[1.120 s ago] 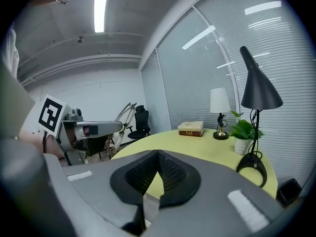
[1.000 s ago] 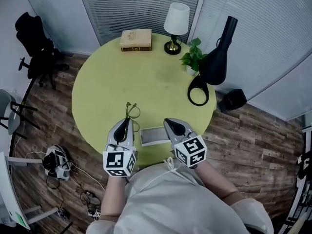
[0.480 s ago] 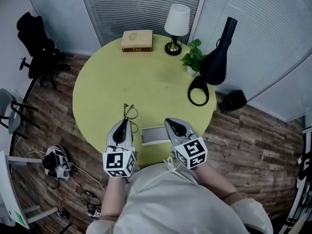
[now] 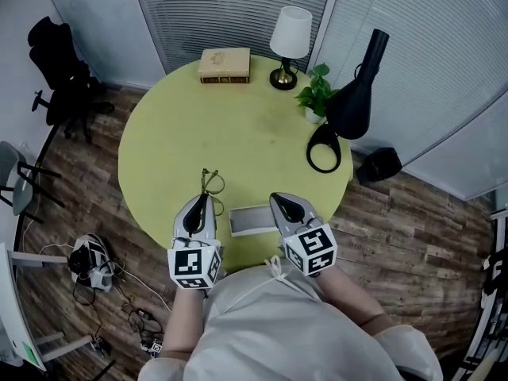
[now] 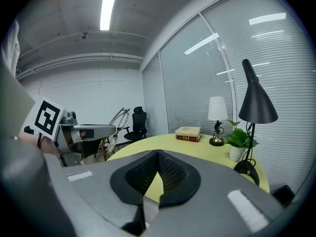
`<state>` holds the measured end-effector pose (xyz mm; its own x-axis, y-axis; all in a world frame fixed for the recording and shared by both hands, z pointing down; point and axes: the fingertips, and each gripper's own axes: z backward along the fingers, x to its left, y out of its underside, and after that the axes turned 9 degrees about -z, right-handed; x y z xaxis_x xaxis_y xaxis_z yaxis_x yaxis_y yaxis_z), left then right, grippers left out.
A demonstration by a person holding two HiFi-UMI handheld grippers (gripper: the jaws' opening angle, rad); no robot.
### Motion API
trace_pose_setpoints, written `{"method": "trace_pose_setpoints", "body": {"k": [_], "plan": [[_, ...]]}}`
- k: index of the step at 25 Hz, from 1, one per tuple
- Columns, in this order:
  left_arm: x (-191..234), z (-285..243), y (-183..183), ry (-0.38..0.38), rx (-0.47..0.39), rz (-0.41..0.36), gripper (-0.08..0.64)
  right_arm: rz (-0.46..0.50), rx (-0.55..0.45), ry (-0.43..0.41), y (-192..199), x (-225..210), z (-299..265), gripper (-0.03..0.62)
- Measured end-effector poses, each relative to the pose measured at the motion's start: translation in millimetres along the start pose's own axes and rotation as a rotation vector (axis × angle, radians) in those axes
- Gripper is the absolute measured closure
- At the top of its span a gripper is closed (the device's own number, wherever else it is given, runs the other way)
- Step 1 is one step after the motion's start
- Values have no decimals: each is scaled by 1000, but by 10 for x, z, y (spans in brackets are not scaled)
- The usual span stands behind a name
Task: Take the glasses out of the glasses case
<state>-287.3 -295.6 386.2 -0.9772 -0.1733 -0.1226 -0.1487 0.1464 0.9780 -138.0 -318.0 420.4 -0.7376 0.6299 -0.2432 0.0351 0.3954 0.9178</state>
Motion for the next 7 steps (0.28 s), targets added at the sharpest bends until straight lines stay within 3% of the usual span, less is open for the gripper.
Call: {"method": "trace_pose_setpoints", "body": {"k": [7], "plan": [[27,-24,9,-15,2,-2,545,-29,5,13,5,-48,-28,592]]}}
